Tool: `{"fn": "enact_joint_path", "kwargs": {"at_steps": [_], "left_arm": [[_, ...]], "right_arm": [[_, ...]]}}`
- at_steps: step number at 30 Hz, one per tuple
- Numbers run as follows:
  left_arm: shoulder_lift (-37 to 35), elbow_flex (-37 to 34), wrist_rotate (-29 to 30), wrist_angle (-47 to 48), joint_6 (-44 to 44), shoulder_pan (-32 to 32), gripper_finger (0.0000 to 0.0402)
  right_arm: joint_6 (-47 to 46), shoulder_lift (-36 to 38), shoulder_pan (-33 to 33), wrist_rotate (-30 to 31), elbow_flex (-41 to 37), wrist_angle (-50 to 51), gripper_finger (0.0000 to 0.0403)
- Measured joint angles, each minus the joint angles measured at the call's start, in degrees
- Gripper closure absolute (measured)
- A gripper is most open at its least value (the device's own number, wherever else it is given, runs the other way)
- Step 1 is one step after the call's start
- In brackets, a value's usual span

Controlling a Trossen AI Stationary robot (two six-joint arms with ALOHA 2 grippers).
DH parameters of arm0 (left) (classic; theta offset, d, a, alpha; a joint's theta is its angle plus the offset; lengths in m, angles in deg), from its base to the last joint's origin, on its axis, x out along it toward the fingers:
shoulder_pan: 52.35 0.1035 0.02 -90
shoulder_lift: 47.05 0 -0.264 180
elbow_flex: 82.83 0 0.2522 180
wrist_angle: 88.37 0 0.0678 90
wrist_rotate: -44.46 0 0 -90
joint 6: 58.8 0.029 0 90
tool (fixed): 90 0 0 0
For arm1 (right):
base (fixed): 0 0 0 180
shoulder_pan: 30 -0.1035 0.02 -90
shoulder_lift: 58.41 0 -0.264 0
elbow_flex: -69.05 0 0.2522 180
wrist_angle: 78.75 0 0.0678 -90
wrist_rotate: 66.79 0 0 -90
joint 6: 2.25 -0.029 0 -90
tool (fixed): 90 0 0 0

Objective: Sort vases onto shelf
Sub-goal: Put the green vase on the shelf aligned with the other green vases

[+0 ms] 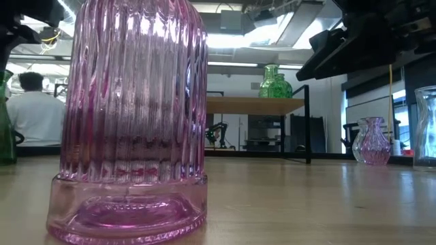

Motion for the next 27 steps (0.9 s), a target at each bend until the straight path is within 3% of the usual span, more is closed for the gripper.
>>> {"fn": "enact_joint_path", "kwargs": {"at_steps": [11,27], "left_arm": [[4.02,14.06,7.63,-1.86,12.13,7.46,0.0383],[32.22,43.39,5.47,-1.26,42.68,23.03,0.0379]], "right_arm": [[-0.13,0.00,0.00,1.99,0.00,0.00,0.0240],[-0.23,0.00,0.00,1.97,0.00,1.03,0.0240]]}}
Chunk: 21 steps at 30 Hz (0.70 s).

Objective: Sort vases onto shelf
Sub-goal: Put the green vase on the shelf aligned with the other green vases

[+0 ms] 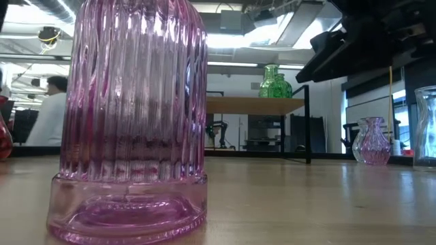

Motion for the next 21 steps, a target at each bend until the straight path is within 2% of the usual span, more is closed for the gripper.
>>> {"fn": "enact_joint_path", "kwargs": {"at_steps": [6,11,21], "left_arm": [[8.75,6.46,-1.55,-0.62,6.45,2.52,0.0379],[13.30,9.03,-1.72,-1.23,8.61,2.75,0.0378],[14.31,9.20,-3.25,-3.92,8.30,2.75,0.0374]], "right_arm": [[-0.29,0.00,0.00,0.00,0.00,0.96,0.0240],[-0.40,0.00,0.00,0.00,0.00,1.06,0.0240],[-1.72,0.00,0.00,-0.02,0.00,1.42,0.0240]]}}
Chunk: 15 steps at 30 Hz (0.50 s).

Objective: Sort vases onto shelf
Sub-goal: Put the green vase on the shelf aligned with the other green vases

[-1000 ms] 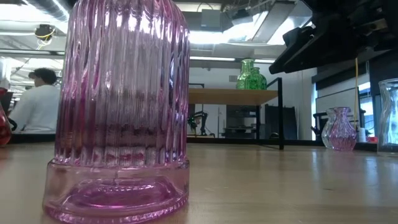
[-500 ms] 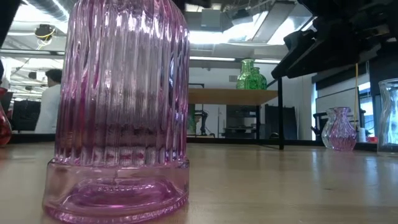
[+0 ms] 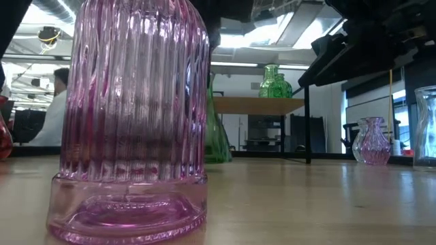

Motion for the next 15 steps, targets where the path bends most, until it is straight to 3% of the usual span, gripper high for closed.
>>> {"fn": "enact_joint_path", "kwargs": {"at_steps": [10,15], "left_arm": [[-0.04,0.07,0.15,-2.96,0.31,0.00,0.0306],[-0.60,0.07,0.20,-2.35,0.31,0.07,0.0292]], "right_arm": [[0.00,0.00,0.00,0.00,0.00,0.01,0.0240],[0.00,0.00,0.00,0.00,0.00,0.15,0.0240]]}}
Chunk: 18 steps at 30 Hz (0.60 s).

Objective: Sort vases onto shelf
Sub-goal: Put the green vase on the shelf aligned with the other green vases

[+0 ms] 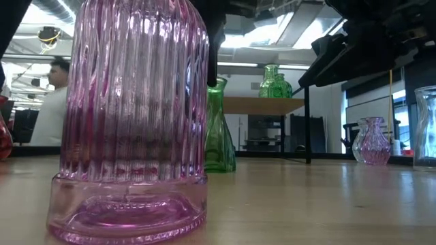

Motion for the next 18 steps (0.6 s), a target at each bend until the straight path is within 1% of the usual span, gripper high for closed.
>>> {"fn": "enact_joint_path", "kwargs": {"at_steps": [5,9,11,14,16,18], "left_arm": [[-4.38,0.00,0.78,-0.04,-0.85,-1.13,0.0293],[-8.69,0.00,2.07,1.08,-3.55,-2.31,0.0294],[-11.50,-0.76,4.16,1.61,-4.69,-3.63,0.0294],[-16.91,-6.20,9.48,-0.81,-6.50,-7.16,0.0294],[-21.04,-12.65,11.43,-3.93,-9.20,-9.29,0.0294],[-25.74,-20.60,13.13,-9.30,-12.36,-11.38,0.0294]], "right_arm": [[0.02,0.00,0.00,0.04,0.00,-0.17,0.0240],[0.00,0.00,0.00,0.04,0.00,-1.04,0.0240],[-0.01,0.00,0.00,0.00,0.00,-2.31,0.0240],[0.02,0.00,0.00,0.00,0.00,-4.74,0.0240],[0.04,0.00,0.00,0.00,0.00,-6.37,0.0240],[0.25,0.00,0.00,0.01,0.01,-7.84,0.0240]]}}
